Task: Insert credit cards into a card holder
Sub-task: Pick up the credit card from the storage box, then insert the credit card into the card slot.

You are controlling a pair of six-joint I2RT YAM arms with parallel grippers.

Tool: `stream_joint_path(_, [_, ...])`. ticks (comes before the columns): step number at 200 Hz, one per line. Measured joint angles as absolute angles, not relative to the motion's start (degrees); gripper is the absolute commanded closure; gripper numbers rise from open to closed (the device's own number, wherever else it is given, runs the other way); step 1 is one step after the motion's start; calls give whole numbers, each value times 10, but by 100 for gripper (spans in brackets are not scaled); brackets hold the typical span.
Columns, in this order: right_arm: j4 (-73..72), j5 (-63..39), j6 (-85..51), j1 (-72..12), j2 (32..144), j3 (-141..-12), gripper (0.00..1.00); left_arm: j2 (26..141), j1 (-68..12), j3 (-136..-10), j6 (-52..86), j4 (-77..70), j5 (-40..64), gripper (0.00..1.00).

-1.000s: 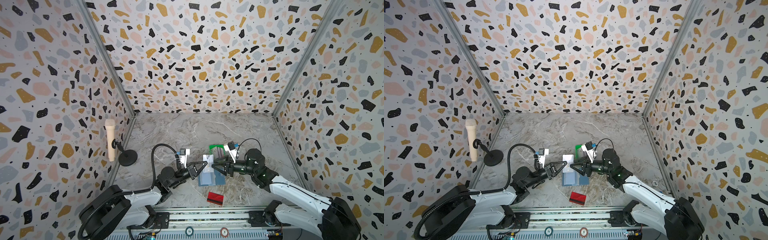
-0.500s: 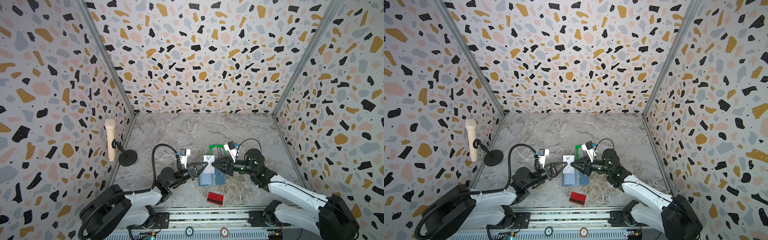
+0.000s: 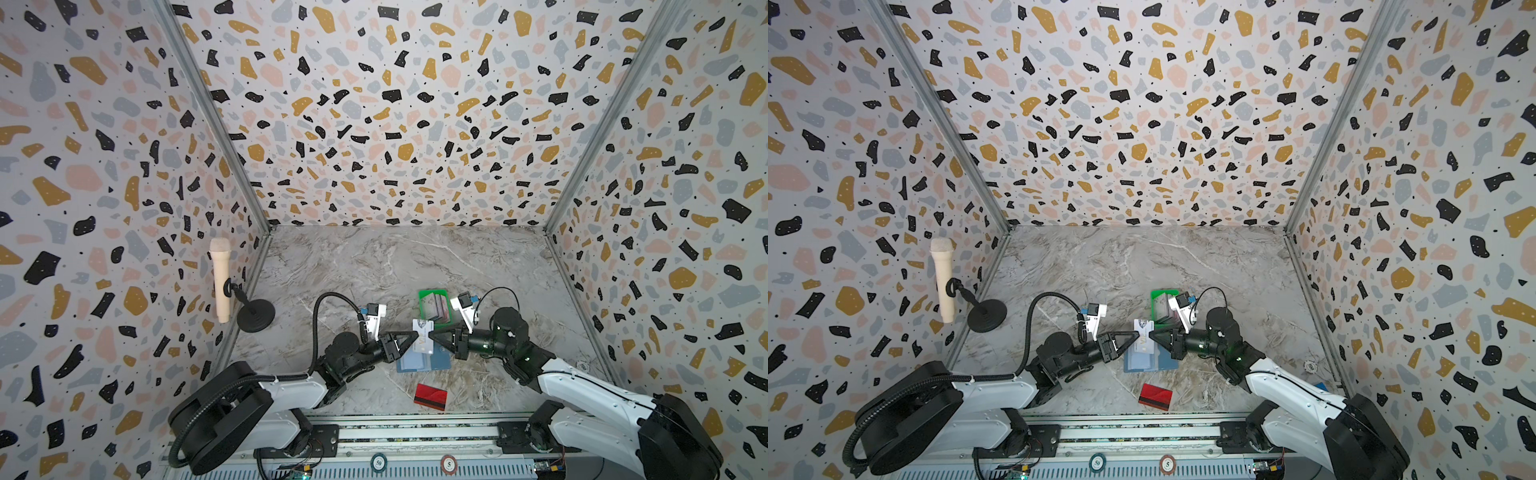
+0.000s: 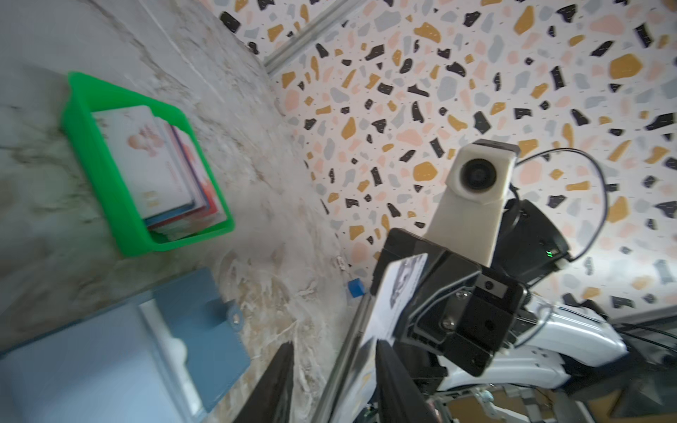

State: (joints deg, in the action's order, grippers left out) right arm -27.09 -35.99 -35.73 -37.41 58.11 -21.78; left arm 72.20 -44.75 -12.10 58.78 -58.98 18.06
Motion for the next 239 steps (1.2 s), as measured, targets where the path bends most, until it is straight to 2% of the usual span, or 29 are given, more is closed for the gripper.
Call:
stream_joint_path(31, [-264, -308, -364, -374, 604, -195, 100, 741, -456, -141, 538, -465, 123, 84])
stream_joint_path(66, [-289, -273, -392, -377, 670, -161, 100, 785, -460, -143, 516, -405, 78, 100])
stream_joint_path(156, [-305, -200, -410, -379, 686, -156, 100, 838, -460, -150, 490, -374, 49, 100])
stream_joint_path(239, [-318, -199, -411, -380, 726, -162, 100, 839, -460, -150, 488, -374, 50, 100])
